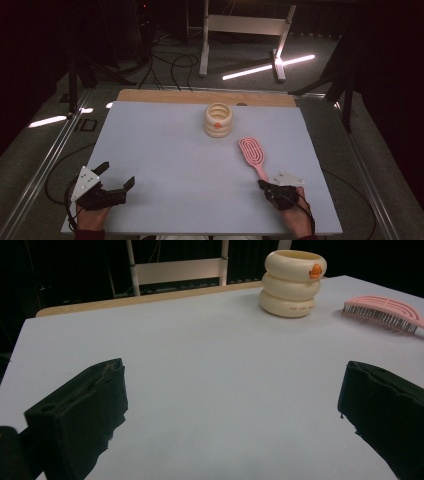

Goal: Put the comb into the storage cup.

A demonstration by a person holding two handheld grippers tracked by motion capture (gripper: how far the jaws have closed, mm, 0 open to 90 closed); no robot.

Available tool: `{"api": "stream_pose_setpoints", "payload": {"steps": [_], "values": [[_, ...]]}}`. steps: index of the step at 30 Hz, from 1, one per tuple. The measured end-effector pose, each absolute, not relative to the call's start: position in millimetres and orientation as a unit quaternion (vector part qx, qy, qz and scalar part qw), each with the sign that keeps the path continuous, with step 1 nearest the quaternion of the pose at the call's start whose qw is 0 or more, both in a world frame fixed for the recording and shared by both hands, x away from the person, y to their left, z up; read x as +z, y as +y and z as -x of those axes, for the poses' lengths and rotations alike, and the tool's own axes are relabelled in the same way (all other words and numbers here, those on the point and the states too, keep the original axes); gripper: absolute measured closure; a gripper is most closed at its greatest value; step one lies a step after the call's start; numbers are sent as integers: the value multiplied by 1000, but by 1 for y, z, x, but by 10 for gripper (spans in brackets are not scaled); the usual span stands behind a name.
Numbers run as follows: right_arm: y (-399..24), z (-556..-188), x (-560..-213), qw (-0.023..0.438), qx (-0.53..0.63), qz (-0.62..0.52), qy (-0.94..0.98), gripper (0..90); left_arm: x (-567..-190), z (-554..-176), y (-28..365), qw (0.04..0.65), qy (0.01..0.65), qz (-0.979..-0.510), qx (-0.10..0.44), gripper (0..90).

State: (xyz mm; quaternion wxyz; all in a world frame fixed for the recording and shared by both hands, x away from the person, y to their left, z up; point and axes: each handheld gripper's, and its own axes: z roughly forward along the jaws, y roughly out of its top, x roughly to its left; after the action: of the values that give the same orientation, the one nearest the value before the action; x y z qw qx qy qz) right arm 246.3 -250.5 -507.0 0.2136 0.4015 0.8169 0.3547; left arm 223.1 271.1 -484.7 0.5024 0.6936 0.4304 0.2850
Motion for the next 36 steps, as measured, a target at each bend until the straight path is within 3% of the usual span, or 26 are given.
{"api": "stream_pose_setpoints", "payload": {"steps": [36], "values": [[-288,-253,-508,222,353,-446,792,853,-486,-224,270,499,429,-698,283,3]]}}
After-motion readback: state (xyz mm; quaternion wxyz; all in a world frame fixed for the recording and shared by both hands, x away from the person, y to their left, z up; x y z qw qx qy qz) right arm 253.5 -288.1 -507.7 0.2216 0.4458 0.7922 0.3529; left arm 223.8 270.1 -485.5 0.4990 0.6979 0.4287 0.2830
